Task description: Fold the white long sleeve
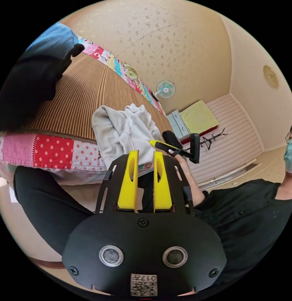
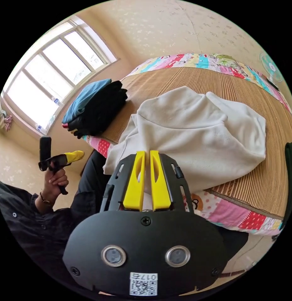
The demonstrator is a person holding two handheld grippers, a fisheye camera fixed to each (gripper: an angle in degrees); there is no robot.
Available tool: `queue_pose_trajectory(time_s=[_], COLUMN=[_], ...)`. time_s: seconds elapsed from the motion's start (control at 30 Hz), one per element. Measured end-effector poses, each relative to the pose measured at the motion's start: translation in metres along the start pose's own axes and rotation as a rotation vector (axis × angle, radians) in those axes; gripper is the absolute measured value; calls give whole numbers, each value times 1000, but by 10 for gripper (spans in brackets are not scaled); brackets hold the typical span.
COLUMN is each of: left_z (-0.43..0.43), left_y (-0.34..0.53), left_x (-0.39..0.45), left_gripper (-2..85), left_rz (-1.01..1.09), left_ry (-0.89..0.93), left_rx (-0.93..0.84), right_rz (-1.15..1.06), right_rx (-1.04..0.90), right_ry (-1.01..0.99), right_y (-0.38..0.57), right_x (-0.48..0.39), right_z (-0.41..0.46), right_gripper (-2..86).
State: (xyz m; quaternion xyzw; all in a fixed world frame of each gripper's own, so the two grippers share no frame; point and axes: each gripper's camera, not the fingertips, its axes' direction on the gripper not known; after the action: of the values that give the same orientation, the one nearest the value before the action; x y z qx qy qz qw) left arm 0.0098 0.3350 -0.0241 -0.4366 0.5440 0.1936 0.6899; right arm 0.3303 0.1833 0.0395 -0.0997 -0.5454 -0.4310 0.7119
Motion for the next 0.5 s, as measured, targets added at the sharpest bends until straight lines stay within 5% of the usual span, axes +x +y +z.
queue_pose_trajectory(time_s=[0.1, 0.2, 0.37, 0.43, 0.5], left_z=[5, 20, 71, 90, 107], left_y=[-3, -6, -10, -9, -6], left_x=[6, 8, 19, 25, 33], left_gripper=[79, 79, 79, 78, 78], left_rz=[44, 62, 72, 69, 75], left_ry=[-38, -20, 57, 90, 116], left_rx=[-24, -46, -98, -119, -141], right_rz=[-101, -85, 439, 645, 628], right_rx=[197, 389, 551, 571, 638], right_ry=[-168, -116, 258, 243, 134], right_y=[19, 43, 99, 132, 162], right_x=[24, 76, 204, 236, 240], right_z=[-72, -145, -213, -225, -235], right_gripper=[30, 27, 42, 61, 80])
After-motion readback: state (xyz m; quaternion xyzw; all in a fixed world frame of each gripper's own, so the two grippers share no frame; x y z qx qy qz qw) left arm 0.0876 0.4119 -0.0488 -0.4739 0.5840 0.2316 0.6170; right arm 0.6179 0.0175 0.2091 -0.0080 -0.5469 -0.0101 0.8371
